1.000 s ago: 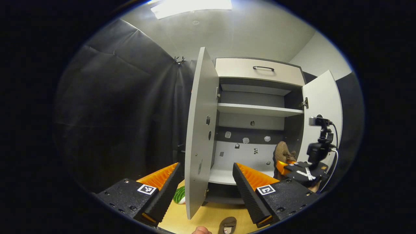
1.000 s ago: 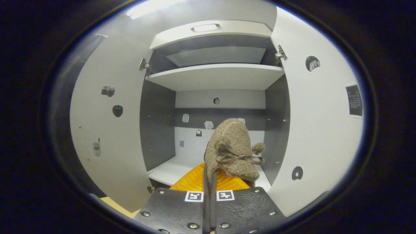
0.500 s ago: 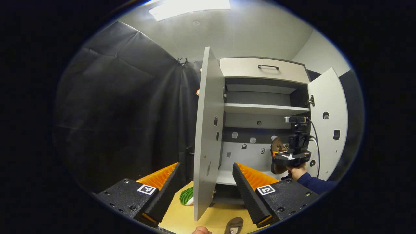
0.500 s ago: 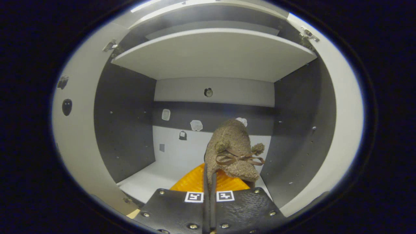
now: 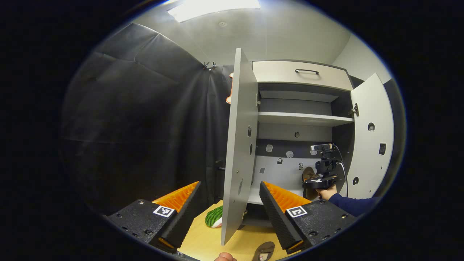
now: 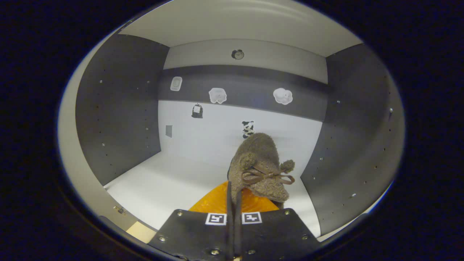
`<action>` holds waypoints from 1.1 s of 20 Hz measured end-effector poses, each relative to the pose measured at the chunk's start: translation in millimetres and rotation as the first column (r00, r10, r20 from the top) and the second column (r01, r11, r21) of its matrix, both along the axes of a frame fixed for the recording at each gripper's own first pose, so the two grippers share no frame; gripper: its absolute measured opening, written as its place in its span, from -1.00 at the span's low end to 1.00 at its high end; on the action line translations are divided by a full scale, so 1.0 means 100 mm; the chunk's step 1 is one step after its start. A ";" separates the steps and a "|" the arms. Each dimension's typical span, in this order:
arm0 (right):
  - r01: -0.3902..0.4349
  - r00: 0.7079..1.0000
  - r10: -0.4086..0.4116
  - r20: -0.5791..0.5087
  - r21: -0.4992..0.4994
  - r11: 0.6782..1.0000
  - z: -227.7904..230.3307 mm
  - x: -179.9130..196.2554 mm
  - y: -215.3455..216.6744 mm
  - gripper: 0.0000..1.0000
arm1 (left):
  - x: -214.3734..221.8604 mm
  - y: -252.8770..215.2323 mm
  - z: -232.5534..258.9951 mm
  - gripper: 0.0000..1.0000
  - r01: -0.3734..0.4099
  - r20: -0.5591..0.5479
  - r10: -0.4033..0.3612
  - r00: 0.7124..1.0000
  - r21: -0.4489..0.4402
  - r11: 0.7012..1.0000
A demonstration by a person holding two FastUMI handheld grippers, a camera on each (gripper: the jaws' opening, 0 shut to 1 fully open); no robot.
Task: Grab one shoe with the right hand and put it into the shoe cabinet, grab the other shoe with the left hand and put it into the shoe cabinet; then close the right door with the right hand and the left door with the left hand.
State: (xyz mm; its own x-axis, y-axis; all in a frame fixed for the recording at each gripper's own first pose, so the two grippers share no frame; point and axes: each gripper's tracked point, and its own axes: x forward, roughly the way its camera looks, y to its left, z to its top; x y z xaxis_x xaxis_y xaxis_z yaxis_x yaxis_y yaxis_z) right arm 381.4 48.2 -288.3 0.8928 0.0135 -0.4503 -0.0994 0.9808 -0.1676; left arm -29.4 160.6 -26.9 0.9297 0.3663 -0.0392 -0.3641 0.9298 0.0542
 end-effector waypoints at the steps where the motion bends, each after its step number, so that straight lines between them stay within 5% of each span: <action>1: 0.005 1.000 -0.005 0.007 -0.009 1.000 0.00 0.03 -0.01 -0.96 | 0.01 0.00 -0.02 0.99 -0.001 -0.002 0.001 1.000 -0.003 1.000; 3: 0.019 1.000 -0.019 0.009 -0.023 1.000 -0.02 0.05 -0.05 -0.95 | 0.02 -0.01 -0.05 0.93 -0.002 -0.008 0.002 1.000 -0.007 1.000; 4: 0.015 1.000 -0.015 -0.005 -0.017 1.000 -0.04 0.02 -0.05 -0.64 | 0.03 -0.01 -0.06 0.93 -0.003 -0.010 0.003 1.000 -0.009 1.000; 7: 0.008 1.000 -0.007 -0.023 0.014 1.000 -0.12 -0.04 -0.04 -0.48 | 0.05 -0.05 -0.10 0.93 0.005 -0.014 -0.006 1.000 -0.019 1.000; 9: 0.007 1.000 -0.007 -0.009 0.010 1.000 -0.06 -0.07 -0.06 0.11 | 0.07 -0.07 -0.13 1.00 0.013 -0.019 -0.013 1.000 -0.021 1.000; 10: 0.006 1.000 -0.006 0.006 0.001 1.000 0.01 -0.12 -0.08 0.25 | 0.08 -0.09 -0.14 0.86 0.018 -0.022 -0.018 1.000 -0.021 1.000; 13: -0.005 0.999 0.004 0.054 0.007 1.000 0.27 -0.25 -0.06 0.56 | 0.11 -0.18 -0.15 0.93 0.042 -0.023 -0.042 0.999 -0.020 0.999; 22: -0.083 0.958 0.051 0.281 0.103 0.991 1.62 -1.18 0.06 0.55 | 0.29 -0.72 -0.50 0.92 0.200 -0.083 -0.203 0.976 -0.051 0.979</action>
State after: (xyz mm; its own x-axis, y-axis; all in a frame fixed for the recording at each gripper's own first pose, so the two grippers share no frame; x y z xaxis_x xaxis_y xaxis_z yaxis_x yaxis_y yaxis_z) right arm 263.5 54.1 -125.8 0.9775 0.1135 -0.1778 -0.1305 0.9876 -0.0871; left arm -0.4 88.2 -76.6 0.9766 0.1680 -0.1345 -0.1645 0.9857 0.0368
